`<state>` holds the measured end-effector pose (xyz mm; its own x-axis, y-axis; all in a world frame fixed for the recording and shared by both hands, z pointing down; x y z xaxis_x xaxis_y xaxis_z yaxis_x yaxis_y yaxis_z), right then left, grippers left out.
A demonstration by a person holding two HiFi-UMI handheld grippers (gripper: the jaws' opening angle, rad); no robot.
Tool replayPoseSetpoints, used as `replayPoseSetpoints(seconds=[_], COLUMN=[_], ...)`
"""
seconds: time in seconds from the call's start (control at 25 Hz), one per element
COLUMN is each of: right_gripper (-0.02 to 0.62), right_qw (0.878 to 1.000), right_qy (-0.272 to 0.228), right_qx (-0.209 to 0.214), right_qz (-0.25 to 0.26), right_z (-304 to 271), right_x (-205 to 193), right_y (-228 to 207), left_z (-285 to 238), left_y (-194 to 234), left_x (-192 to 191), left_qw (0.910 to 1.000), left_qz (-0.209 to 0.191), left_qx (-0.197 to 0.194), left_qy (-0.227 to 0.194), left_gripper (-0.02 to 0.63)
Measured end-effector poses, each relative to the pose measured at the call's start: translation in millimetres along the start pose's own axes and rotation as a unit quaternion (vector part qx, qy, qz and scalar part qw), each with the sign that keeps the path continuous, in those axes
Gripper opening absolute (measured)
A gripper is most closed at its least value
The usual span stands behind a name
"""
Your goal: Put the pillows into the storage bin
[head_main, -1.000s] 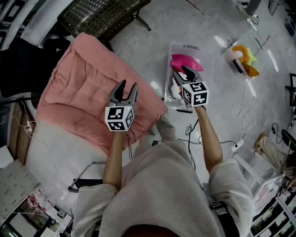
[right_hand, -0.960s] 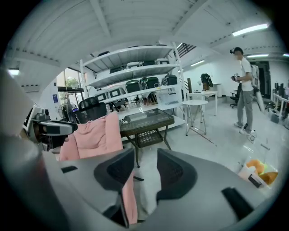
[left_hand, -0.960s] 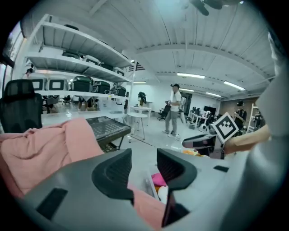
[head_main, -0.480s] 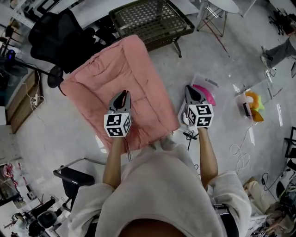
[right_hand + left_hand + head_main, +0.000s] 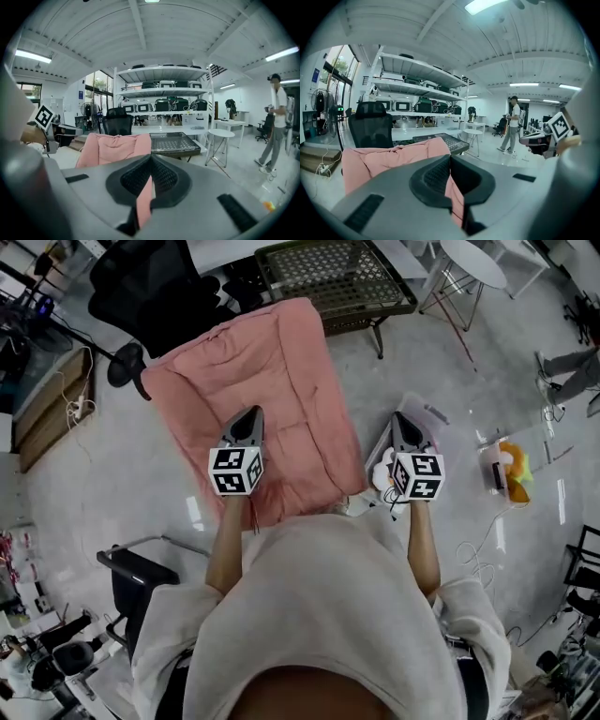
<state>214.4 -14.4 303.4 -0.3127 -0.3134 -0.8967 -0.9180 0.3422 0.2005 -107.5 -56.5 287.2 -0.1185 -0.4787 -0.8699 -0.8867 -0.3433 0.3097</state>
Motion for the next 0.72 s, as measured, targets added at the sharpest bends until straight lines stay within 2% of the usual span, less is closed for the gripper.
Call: replayPoseSetpoints(seconds=[0.72], right_gripper=[-0.003], right_qw=[1.0], right_qy=[0.013], right_qx=[-0.011], right_qz=[0.012], right_z=[1.5], right_x=[-4.3], right_y=[-2.8], left_z=[-11.8], left_y=[-13.1], left_x=[0.8], left_qw=[0.9997], left_qz=[0.002], left_qx=[-0.025], left_qy=[0.001], left_gripper=[0.014])
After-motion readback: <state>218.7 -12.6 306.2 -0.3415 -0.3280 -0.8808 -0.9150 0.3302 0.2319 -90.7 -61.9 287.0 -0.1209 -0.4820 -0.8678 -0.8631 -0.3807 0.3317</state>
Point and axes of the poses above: the fingertips, and each gripper's own axes: z backward along the fingers, y to its left, x out of its top, the point moved 3 cm from there along z, backward along the fingers, and after that the axes turned 15 degrees about z, right-handed, at the moved point
